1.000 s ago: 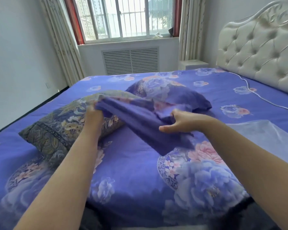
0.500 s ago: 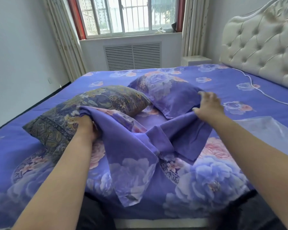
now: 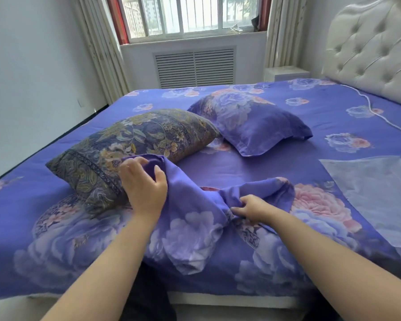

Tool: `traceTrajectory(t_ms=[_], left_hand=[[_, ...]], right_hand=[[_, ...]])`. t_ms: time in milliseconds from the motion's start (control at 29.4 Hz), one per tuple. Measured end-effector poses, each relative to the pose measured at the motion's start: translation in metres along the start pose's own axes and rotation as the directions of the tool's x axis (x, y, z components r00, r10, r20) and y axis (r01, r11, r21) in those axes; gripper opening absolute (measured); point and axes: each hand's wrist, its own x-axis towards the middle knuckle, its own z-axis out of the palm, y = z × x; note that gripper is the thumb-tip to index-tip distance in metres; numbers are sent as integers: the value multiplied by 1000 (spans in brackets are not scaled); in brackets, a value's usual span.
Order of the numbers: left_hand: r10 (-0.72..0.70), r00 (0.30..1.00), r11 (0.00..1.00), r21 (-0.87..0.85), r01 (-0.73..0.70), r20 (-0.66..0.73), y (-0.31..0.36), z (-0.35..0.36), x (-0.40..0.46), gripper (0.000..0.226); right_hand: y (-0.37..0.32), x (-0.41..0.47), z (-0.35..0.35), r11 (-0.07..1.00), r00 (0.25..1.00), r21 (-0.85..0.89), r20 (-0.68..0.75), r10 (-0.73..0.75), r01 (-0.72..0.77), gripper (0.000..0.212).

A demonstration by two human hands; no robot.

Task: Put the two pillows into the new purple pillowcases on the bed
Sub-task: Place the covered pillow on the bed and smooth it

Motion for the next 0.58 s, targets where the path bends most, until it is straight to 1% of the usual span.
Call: traceTrajectory(t_ms=[34, 68, 102, 136, 170, 204, 238, 272, 306, 340, 374, 408, 442, 476, 510, 544, 578], left_hand=[[131, 989, 991, -38, -129, 66, 1, 2, -18, 18], [258, 953, 964, -99, -245, 158, 10, -3, -35, 15], [380, 892, 924, -154, -351, 247, 13, -4, -49, 17], [505, 798, 863, -186, -469, 330, 16, -4, -64, 22], [605, 688, 793, -227, -566, 400, 18, -4, -76, 29], [628, 599, 763, -243, -599, 498, 17, -3, -87, 36], [568, 527, 779, -206, -593, 632, 17, -2, -94, 45], [428, 459, 811, -107, -575, 778, 14, 0, -99, 56], [266, 396, 823, 8, -569, 879, 9, 2, -103, 70], [131, 334, 819, 89, -567, 933, 1, 5, -106, 83], [59, 298, 821, 124, -557, 953, -4, 7, -109, 91], [10, 287, 826, 153, -542, 958, -7, 7, -110, 93], [-7, 326, 854, 176, -490, 945, -7, 8, -111, 91], [-21, 392, 890, 196, -412, 920, -7, 10, -112, 86], [-37, 457, 922, 207, -328, 889, -6, 12, -111, 81], [-47, 492, 950, 191, -247, 870, -5, 17, -110, 80], [-66, 481, 975, 159, -155, 874, -3, 22, -109, 83]], right_hand=[[-3, 6, 1, 975, 997, 220, -74, -8, 25, 28], [-6, 14, 0, 882, 991, 469, -132, 20, 45, 28], [-14, 18, -5, 709, 985, 701, -164, 56, 77, 25], [-21, 22, -13, 501, 977, 852, -207, 57, 151, 18], [-25, 26, -23, 345, 969, 912, -246, 21, 224, 12], [-29, 28, -31, 284, 962, 920, -268, -52, 272, 25], [-29, 30, -33, 357, 957, 888, -267, -111, 289, 48], [-26, 31, -33, 539, 956, 790, -256, -145, 294, 67], [-22, 31, -29, 747, 948, 595, -275, -157, 297, 73], [-17, 33, -22, 885, 940, 377, -301, -160, 272, 71], [-12, 36, -11, 944, 934, 232, -322, -152, 234, 64], [-8, 37, -1, 954, 936, 220, -332, -121, 201, 57], [-5, 38, 9, 935, 941, 303, -330, -78, 184, 53], [-1, 41, 18, 899, 951, 410, -309, -22, 154, 51], [1, 43, 25, 839, 963, 531, -268, 36, 117, 49], [2, 45, 30, 768, 974, 638, -206, 99, 57, 46], [0, 44, 33, 685, 982, 729, -135, 133, 7, 41]])
